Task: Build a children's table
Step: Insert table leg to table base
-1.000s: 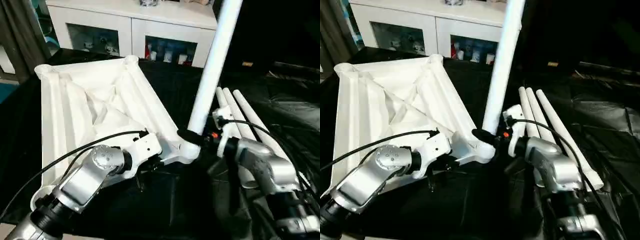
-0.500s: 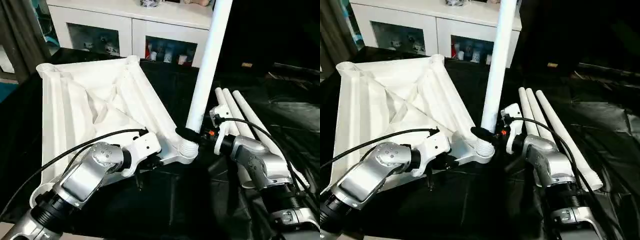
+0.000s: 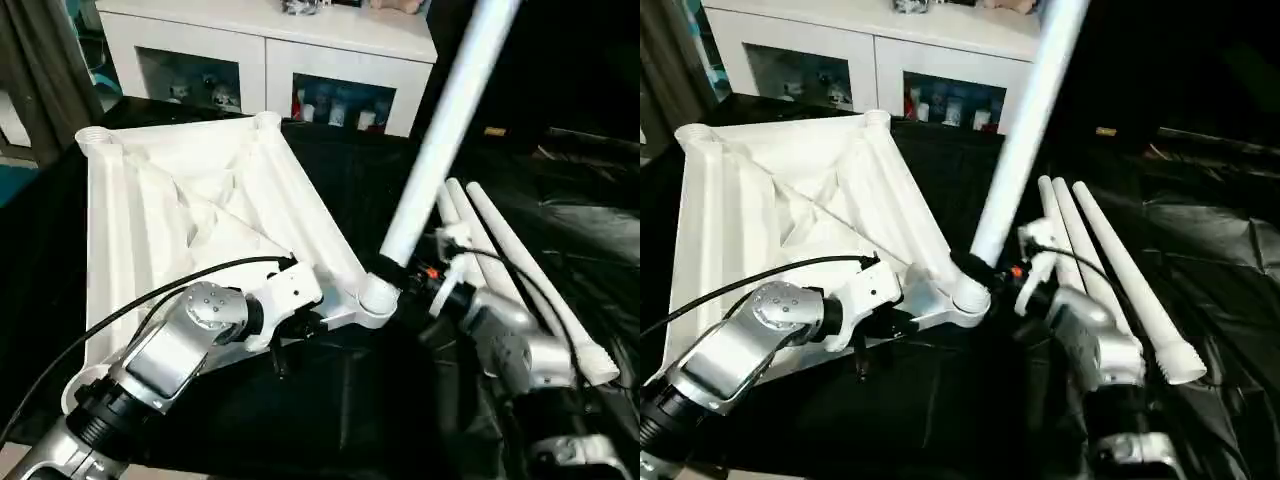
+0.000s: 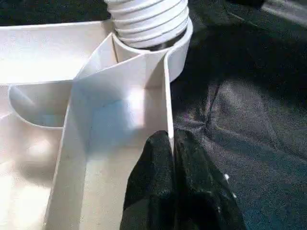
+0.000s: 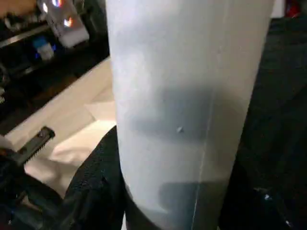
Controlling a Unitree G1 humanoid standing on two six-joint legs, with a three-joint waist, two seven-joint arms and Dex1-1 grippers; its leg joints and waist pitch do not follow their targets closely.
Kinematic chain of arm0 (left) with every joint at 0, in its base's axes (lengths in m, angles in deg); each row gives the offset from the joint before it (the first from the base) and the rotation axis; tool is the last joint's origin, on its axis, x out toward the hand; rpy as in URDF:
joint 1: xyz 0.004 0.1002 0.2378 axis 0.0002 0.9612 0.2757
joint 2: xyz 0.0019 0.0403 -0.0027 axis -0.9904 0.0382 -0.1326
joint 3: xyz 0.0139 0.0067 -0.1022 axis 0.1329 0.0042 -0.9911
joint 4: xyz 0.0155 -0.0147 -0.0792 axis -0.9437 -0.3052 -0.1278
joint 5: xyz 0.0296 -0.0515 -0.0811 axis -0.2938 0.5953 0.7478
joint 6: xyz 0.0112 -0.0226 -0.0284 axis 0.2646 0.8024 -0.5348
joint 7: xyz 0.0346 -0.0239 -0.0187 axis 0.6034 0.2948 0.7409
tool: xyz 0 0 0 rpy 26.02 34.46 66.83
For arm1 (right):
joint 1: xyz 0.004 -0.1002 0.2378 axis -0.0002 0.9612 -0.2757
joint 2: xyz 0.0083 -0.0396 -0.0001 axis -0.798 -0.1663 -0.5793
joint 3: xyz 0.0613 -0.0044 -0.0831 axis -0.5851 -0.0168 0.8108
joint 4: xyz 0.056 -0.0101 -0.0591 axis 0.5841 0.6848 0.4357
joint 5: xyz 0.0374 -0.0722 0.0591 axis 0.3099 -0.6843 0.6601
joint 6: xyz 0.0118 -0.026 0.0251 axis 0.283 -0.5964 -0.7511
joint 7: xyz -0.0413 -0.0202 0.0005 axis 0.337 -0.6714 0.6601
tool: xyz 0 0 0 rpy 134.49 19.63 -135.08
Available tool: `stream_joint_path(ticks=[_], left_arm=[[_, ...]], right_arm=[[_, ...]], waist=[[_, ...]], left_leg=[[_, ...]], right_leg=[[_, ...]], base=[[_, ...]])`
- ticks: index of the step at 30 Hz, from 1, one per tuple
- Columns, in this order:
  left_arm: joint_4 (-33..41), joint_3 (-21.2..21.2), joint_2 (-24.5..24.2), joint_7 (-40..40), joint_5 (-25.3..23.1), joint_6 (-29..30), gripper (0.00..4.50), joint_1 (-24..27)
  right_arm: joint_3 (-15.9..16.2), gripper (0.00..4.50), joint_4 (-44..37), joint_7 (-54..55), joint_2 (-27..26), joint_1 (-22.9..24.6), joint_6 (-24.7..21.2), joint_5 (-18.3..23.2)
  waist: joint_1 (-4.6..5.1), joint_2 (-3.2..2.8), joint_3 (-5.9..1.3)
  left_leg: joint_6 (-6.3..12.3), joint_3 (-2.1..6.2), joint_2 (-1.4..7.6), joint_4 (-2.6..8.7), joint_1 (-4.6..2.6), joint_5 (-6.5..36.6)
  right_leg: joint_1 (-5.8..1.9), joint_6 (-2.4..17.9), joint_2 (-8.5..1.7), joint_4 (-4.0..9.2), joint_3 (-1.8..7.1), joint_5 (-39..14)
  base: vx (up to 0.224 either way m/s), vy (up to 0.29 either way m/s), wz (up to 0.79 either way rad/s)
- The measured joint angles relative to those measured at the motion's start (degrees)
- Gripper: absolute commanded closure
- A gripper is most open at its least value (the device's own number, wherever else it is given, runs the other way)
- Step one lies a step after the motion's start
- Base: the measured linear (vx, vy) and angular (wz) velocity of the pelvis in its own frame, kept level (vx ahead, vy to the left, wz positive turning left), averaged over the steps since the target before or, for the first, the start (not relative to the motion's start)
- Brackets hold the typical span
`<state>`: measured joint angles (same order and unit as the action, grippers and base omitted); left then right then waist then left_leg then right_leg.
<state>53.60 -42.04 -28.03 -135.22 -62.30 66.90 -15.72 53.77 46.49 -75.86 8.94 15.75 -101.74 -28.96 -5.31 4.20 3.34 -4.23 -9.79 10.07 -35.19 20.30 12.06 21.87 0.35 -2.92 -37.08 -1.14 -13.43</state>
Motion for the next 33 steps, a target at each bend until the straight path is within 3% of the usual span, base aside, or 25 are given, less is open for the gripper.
stream_joint_path(ticks=[6,13,17,25,33], left_arm=[[-1.38,0.12,0.16,-0.39,-0.13,-0.70,4.50,-0.73],[-3.16,0.45,0.42,-1.02,-0.46,-1.86,4.50,-1.52],[-3.96,0.76,0.42,-1.20,-0.51,-2.60,4.50,-2.03],[-5.47,1.18,-0.02,-2.92,-0.76,-4.04,4.50,-2.90],[-5.68,1.24,-0.30,-3.26,-1.19,-4.49,4.50,-2.93]], right_arm=[[-1.27,2.59,-0.08,-0.08,-1.49,2.35,4.65,0.30],[-0.68,2.59,-0.17,0.84,-3.17,5.26,13.42,-1.67],[-0.68,2.59,-0.20,1.91,-4.07,6.25,16.19,-2.21],[2.43,2.59,-3.18,3.00,-1.86,7.05,15.63,-4.60],[5.03,2.59,-3.45,0.50,1.27,4.56,12.14,-6.22]], waist=[[0.04,-0.39,-0.01],[0.01,-1.97,-0.17],[-0.07,-2.46,-0.13],[0.15,-3.21,-0.42],[0.34,-3.15,-0.51]], left_leg=[[0.00,-0.02,-0.01,0.01,0.00,0.00],[0.00,-0.04,-0.04,0.02,0.02,0.00],[0.00,-0.03,-0.04,0.20,0.01,0.00],[0.00,-0.03,-0.04,0.25,0.08,0.00],[-0.01,-0.05,-0.04,0.42,-0.02,0.00]], right_leg=[[-0.04,0.06,-0.09,0.03,-0.09,0.04],[-0.05,0.06,-0.16,0.04,-0.12,0.04],[-0.06,0.06,-0.18,0.06,-0.20,0.04],[-0.08,0.05,-0.20,0.25,-0.26,0.03],[-0.09,0.05,-0.20,0.25,-0.27,0.03]], base=[[0.000,0.000,0.00],[0.000,0.000,0.00],[0.000,0.000,0.00],[0.000,0.000,0.00],[0.000,0.000,0.00]])
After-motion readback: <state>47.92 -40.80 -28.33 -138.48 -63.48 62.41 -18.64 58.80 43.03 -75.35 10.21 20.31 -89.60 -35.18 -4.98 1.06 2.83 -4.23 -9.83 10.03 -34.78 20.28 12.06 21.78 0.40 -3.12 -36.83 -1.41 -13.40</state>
